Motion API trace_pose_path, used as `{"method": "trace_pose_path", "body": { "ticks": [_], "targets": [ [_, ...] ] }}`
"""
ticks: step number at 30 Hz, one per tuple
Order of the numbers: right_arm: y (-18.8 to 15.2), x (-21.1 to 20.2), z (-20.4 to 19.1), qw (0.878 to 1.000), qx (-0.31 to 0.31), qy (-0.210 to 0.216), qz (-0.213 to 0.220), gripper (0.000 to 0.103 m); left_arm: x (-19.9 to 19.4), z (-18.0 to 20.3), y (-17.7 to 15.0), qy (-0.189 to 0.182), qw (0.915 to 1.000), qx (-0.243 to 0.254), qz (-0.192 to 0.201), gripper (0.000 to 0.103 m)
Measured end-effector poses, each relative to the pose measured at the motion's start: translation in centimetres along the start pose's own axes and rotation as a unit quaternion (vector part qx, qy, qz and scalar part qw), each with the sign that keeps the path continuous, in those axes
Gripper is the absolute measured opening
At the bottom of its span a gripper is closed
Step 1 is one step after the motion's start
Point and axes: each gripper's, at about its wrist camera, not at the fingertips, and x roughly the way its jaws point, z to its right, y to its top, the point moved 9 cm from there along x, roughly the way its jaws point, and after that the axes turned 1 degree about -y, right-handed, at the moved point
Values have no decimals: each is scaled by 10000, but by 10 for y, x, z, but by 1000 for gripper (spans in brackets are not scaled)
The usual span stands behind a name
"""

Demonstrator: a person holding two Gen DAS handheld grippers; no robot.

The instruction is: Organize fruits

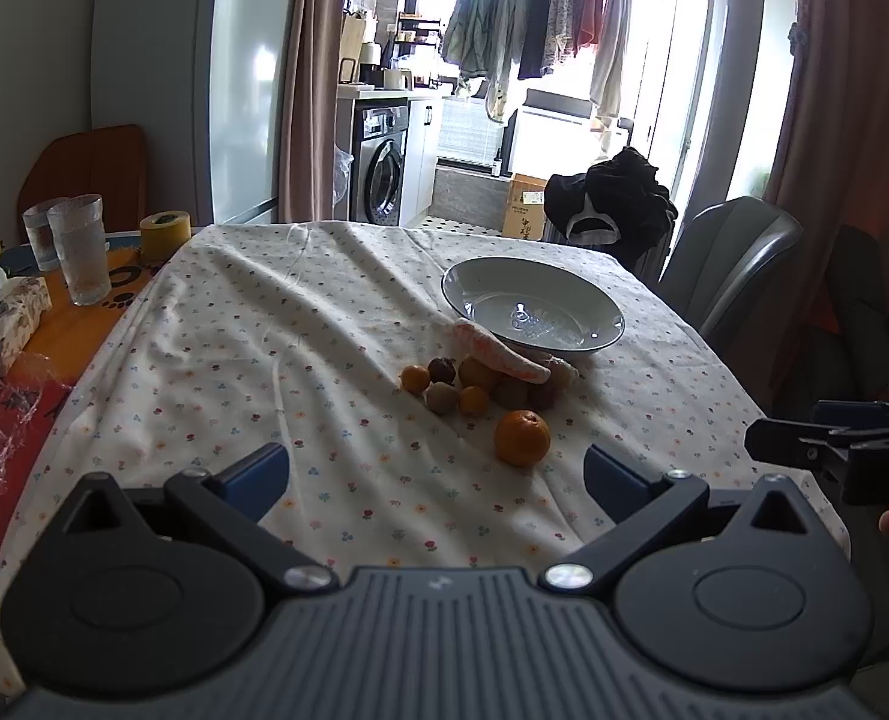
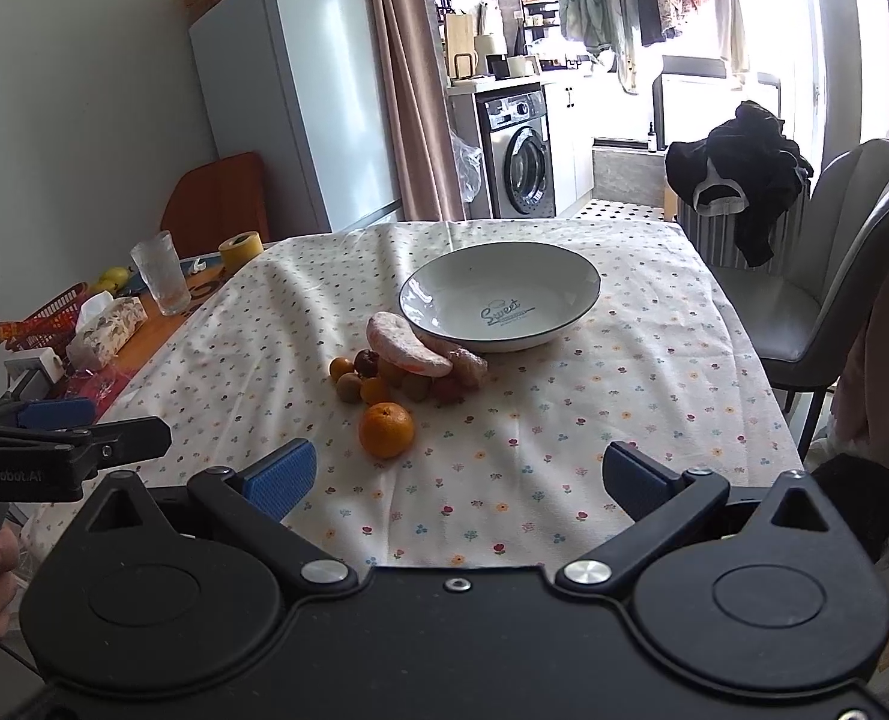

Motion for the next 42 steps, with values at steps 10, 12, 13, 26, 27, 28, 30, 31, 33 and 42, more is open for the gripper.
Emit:
{"method": "trace_pose_path", "body": {
  "ticks": [10,12,13,26,27,28,30,31,33,42],
  "targets": [
    [0,12,8,10000,-5,-51,37,103,16,4,0,94,9999,-69,-16,103],
    [-1,15,13,10000,22,-60,35,103,21,4,-1,93,9999,-62,-40,103],
    [-1,17,16,10000,27,-69,32,103,24,4,-2,107,9999,-47,-52,103],
    [-7,45,37,9996,228,128,62,103,67,9,-10,-56,9998,-196,-17,102],
    [-7,48,39,9995,274,140,86,103,70,11,-10,-88,9997,-207,-31,102],
    [-7,50,41,9993,319,154,106,103,73,12,-11,-118,9997,-199,-40,101],
    [-6,54,44,9989,400,208,128,103,80,17,-12,-168,9998,-138,-38,101],
    [-6,55,45,9987,428,247,143,103,84,19,-13,-185,9997,-122,-61,101],
    [-6,58,46,9984,428,326,174,103,91,23,-14,-249,9996,-122,-112,99],
    [-8,75,44,9966,492,618,223,102,122,35,-23,-442,9983,-98,-357,84]
  ]
}}
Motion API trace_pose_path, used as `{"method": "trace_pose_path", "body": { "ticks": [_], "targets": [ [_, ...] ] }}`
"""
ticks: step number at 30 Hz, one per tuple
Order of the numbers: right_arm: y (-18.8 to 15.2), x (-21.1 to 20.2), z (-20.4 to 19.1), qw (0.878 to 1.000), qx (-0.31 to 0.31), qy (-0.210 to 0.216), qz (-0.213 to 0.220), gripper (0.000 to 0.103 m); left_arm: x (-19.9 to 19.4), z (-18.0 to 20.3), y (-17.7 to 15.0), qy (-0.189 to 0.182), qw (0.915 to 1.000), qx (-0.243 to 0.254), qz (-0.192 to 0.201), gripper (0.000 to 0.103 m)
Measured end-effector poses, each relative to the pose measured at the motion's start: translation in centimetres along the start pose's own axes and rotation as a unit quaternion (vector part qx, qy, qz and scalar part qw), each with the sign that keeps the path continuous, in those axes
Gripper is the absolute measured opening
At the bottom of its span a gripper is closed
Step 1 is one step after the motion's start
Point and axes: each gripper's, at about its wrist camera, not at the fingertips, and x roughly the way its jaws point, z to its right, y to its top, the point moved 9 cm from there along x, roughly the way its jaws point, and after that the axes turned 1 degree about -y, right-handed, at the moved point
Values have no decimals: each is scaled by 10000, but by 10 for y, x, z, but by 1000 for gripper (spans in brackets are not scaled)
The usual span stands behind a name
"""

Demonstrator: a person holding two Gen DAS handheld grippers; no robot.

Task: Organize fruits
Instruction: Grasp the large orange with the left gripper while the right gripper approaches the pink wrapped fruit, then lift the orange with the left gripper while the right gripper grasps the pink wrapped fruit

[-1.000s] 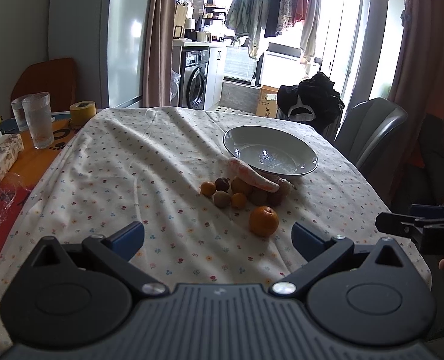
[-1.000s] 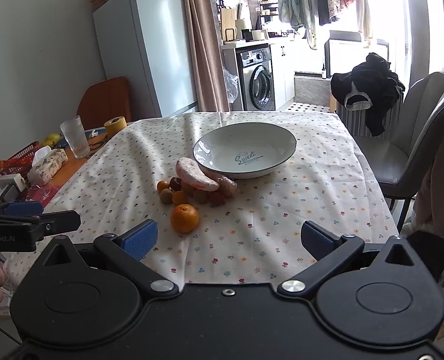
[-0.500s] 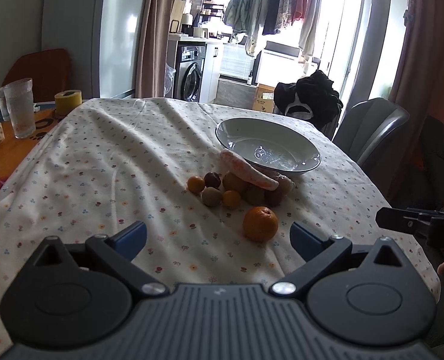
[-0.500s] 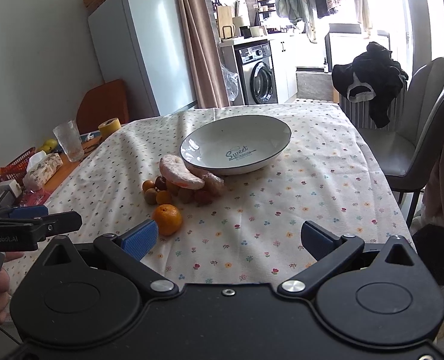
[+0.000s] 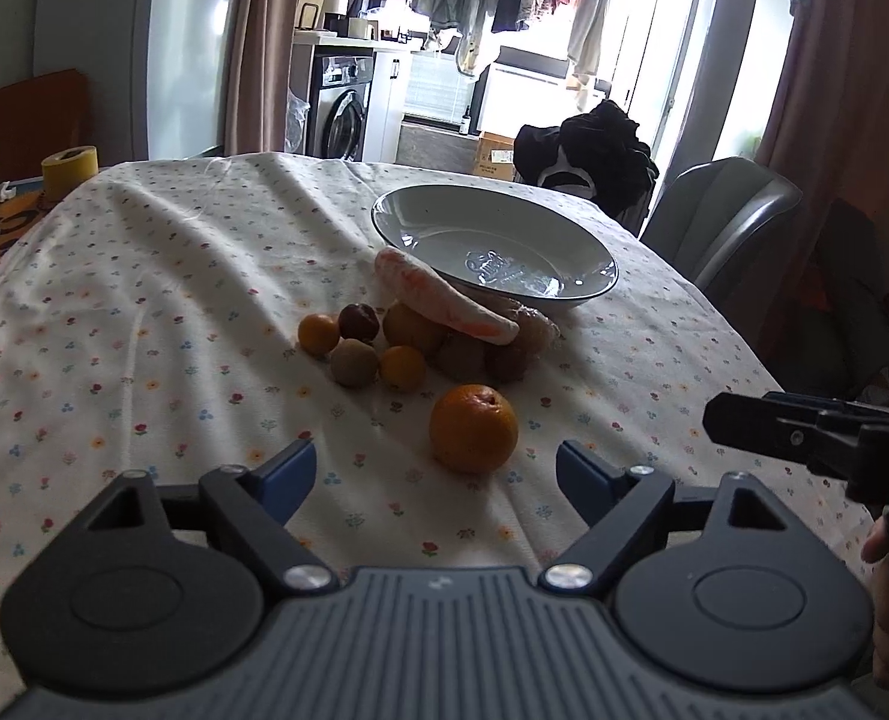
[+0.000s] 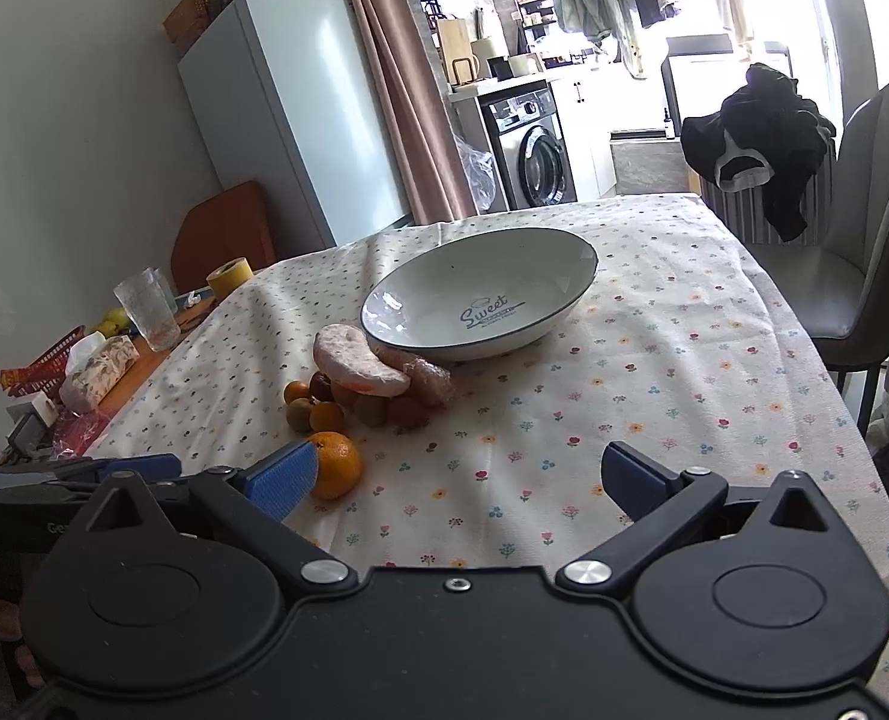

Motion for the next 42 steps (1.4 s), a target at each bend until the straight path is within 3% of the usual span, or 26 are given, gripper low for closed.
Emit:
{"method": "trace_pose_path", "body": {
  "ticks": [6,20,24,26,31,38,42],
  "targets": [
    [-7,15,-1,9999,-90,82,-117,94,19,4,-3,-69,9999,88,-108,69],
    [-11,42,3,9990,32,295,-324,90,48,6,2,-191,9997,38,-136,54],
    [-9,50,2,9979,176,499,-380,83,53,9,5,-321,9994,35,-157,40],
    [-7,55,0,9970,236,602,-416,76,53,7,6,-317,9994,-28,-154,39],
    [1,63,-10,9966,161,715,-377,73,46,-7,13,-244,9994,-264,-7,39],
    [13,74,-31,9954,-118,886,-344,60,36,-26,20,-77,9990,-432,127,39],
    [21,80,-42,9949,-241,931,-303,59,29,-37,25,-17,9980,-604,200,39]
  ]
}}
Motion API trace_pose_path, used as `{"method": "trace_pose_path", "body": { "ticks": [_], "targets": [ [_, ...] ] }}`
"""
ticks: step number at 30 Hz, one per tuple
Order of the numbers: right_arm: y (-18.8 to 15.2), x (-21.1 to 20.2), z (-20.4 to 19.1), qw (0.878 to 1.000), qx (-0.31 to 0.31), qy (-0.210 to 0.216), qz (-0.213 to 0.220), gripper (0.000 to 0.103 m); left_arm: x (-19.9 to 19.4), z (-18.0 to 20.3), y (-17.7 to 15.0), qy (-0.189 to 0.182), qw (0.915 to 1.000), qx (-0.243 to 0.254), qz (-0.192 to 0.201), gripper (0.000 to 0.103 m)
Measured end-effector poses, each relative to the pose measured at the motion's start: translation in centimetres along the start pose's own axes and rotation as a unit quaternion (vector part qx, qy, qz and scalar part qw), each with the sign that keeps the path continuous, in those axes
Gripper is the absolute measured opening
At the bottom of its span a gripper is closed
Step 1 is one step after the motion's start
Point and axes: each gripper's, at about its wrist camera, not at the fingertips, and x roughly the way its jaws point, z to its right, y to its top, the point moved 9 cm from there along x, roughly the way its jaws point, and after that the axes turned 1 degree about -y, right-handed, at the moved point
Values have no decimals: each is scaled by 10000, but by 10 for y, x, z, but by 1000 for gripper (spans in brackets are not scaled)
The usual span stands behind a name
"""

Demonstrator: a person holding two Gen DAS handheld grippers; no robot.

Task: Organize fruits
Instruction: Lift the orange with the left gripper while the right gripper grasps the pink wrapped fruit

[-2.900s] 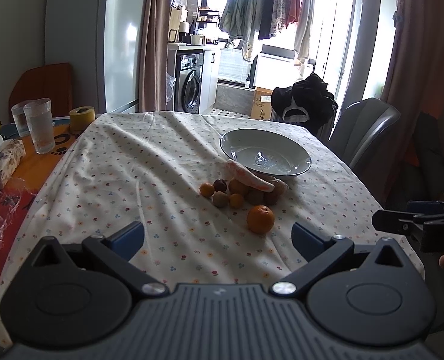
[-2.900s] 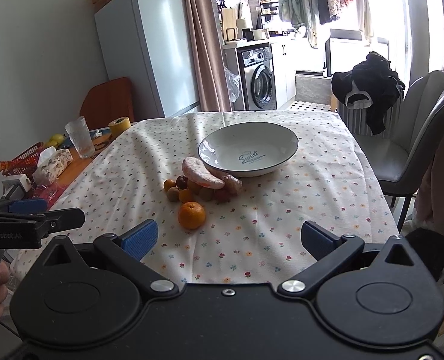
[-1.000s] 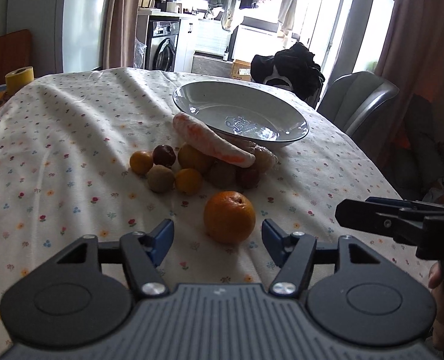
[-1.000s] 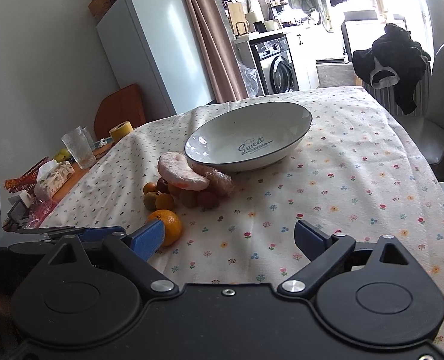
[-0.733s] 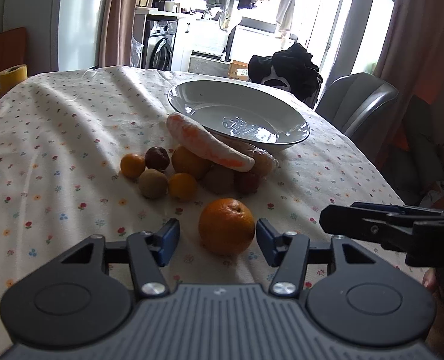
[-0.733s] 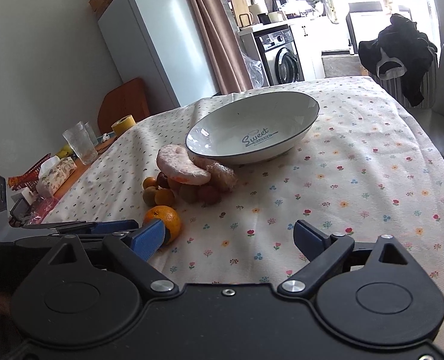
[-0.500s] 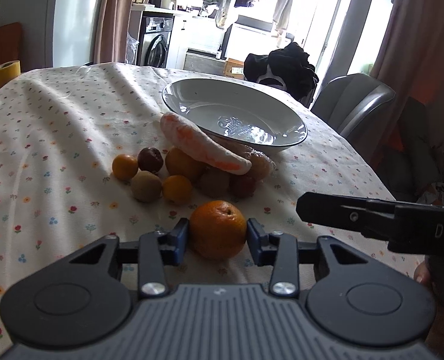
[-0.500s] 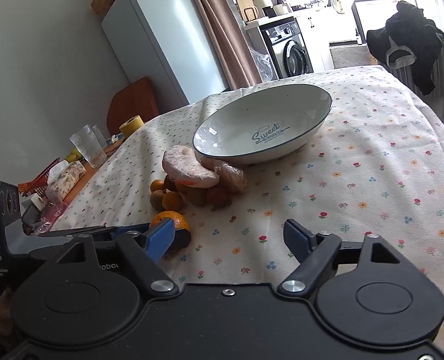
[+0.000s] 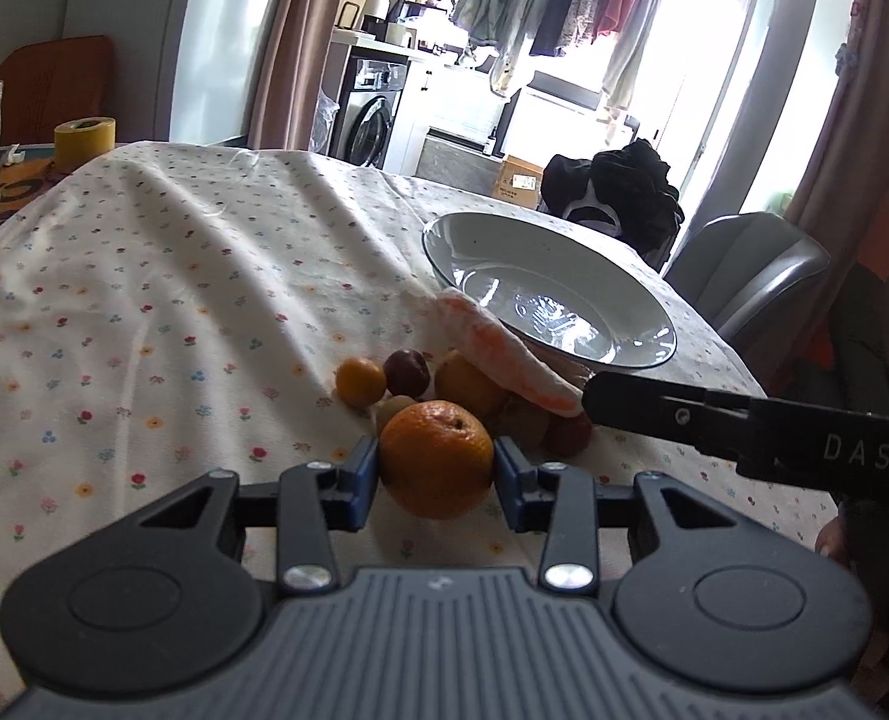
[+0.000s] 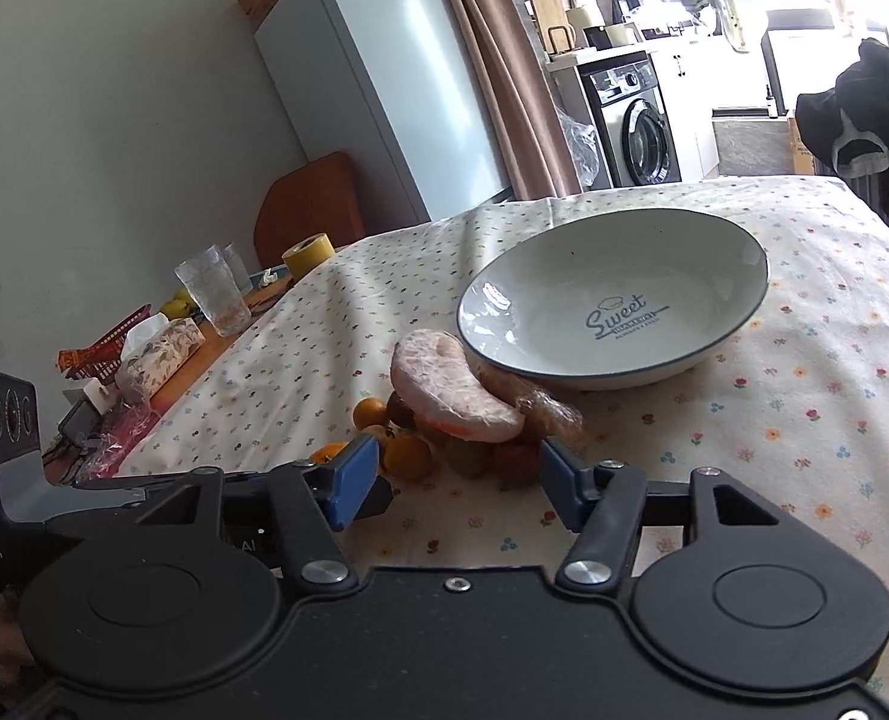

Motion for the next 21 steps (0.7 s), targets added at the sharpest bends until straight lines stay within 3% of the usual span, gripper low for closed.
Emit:
{"method": "trace_pose_path", "body": {
  "ticks": [10,21],
  "targets": [
    [24,26,-14,9993,-313,0,-180,60,-7,-25,17,138,9994,-263,204,39],
    [26,57,-21,9974,-540,-55,-478,60,1,-45,24,212,9985,-467,173,39]
  ]
}}
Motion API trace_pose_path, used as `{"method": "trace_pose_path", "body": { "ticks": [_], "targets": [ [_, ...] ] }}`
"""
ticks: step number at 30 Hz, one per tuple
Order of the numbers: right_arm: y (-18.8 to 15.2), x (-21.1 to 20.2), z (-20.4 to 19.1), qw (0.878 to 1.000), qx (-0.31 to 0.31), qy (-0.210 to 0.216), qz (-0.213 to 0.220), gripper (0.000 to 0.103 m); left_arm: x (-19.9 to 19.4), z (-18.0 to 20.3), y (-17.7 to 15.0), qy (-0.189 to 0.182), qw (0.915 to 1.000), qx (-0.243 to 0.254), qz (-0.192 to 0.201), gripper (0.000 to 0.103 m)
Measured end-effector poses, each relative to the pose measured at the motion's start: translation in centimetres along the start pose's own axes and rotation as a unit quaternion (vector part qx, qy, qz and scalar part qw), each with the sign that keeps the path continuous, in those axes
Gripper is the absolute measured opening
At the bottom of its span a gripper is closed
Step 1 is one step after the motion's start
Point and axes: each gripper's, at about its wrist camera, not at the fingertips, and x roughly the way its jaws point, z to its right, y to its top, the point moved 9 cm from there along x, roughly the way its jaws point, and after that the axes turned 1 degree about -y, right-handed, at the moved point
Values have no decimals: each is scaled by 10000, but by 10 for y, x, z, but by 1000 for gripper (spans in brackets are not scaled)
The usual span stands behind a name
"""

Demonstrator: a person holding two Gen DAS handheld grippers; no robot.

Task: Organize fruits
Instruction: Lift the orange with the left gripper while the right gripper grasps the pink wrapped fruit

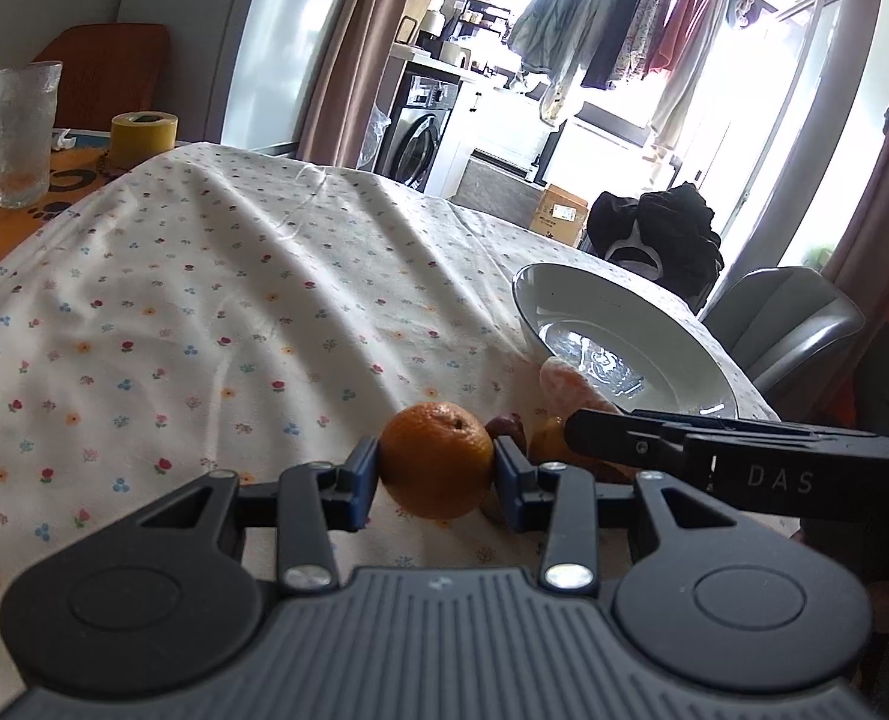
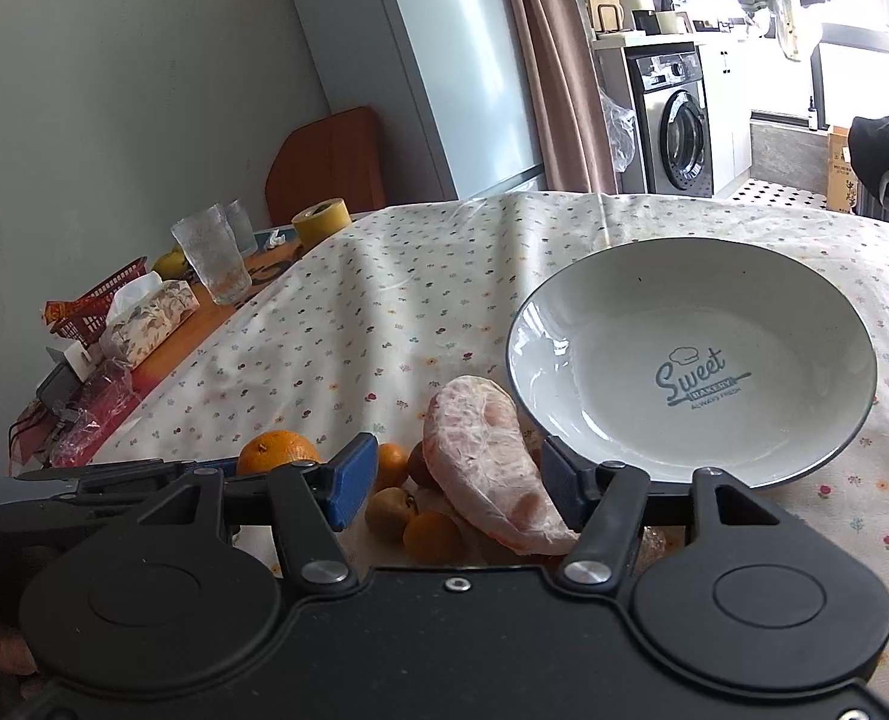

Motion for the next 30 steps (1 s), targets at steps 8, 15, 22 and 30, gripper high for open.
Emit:
{"method": "trace_pose_path", "body": {
  "ticks": [8,15,22,30],
  "targets": [
    [-1,15,-5,9994,-257,-88,-209,61,-5,-11,3,103,9997,-200,135,39],
    [-2,21,2,9987,-212,-337,-317,33,-15,-18,8,197,9992,-244,257,39],
    [4,4,6,9997,35,-229,-88,19,-20,-11,9,170,9991,-191,352,39],
    [6,-9,9,9998,89,-152,46,18,-22,-5,11,217,9988,-135,413,39]
  ]
}}
